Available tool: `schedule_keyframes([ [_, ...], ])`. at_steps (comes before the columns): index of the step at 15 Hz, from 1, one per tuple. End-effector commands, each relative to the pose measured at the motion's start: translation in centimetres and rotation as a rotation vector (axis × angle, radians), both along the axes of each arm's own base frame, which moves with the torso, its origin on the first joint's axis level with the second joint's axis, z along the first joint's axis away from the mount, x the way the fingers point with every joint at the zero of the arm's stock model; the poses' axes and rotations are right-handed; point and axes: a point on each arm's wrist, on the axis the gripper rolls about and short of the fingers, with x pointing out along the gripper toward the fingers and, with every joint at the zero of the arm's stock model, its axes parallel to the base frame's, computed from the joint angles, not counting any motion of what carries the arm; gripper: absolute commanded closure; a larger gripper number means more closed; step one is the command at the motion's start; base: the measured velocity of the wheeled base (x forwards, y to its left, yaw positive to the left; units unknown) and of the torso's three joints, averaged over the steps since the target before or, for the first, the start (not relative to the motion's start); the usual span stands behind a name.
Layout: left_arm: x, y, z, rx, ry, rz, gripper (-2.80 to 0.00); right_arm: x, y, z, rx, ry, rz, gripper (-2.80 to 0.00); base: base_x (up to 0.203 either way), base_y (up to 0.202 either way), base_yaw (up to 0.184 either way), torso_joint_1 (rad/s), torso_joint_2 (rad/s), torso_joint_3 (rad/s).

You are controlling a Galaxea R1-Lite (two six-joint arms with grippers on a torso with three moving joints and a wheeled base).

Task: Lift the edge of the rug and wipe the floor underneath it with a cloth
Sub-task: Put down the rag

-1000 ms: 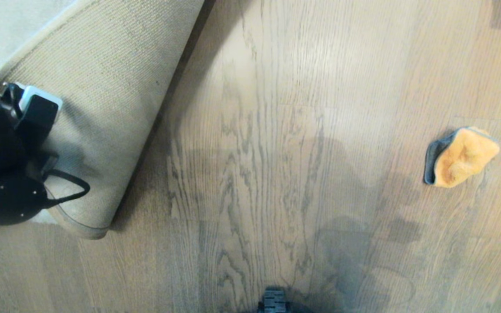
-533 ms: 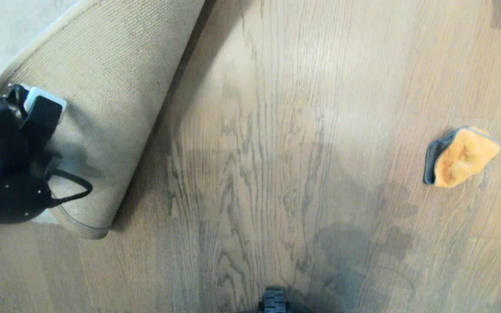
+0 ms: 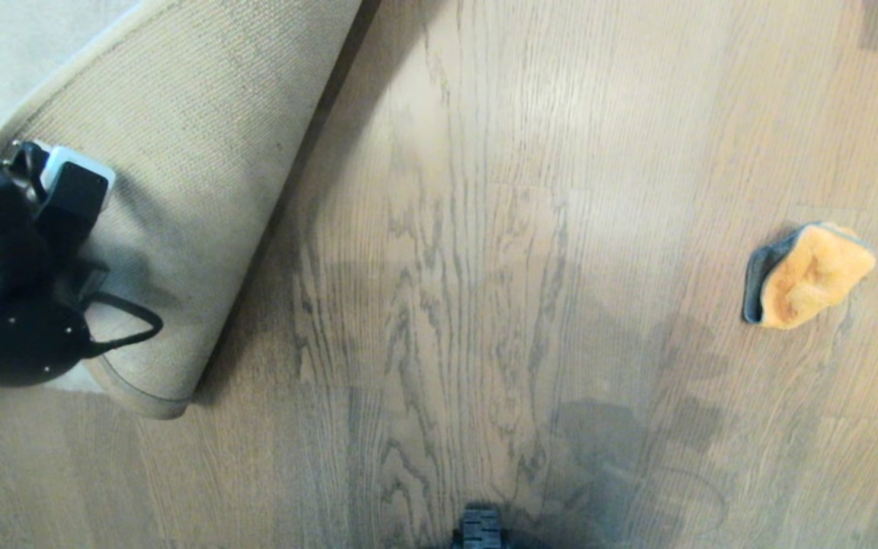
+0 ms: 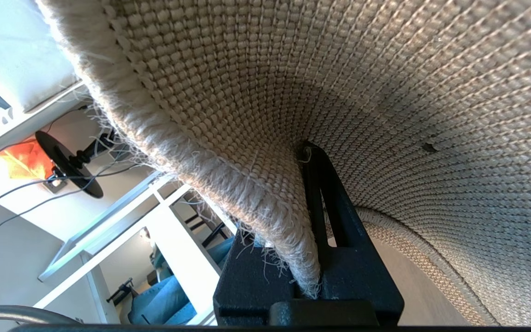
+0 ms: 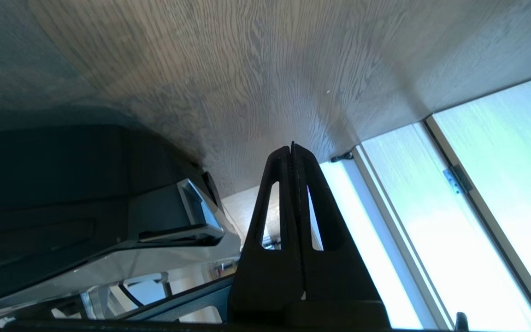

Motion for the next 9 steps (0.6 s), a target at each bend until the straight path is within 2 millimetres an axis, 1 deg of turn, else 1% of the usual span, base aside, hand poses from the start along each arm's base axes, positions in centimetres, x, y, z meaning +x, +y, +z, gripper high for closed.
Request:
schedule_keyframes([
  [1, -0.12, 0.04, 0.18, 0.001, -0.008, 0.007, 0.0, -0.21, 0.11, 0.17, -0.017, -0.033, 0.001, 0.0, 0.0, 0.0, 0.0, 0.0, 0.0, 0.0],
  [4, -0.23, 0.06, 0.3, 0.001, -0.011, 0.007, 0.0, -0.72, 0.37, 0.48, -0.053, -0.102, 0.001, 0.0, 0.0, 0.0, 0.0, 0.0, 0.0, 0.0],
  [9, -0.2, 0.02, 0.26, 0.003, -0.009, 0.005, 0.0, -1.11, 0.58, 0.68, -0.08, -0.155, 0.0, 0.0, 0.0, 0.0, 0.0, 0.0, 0.0, 0.0],
])
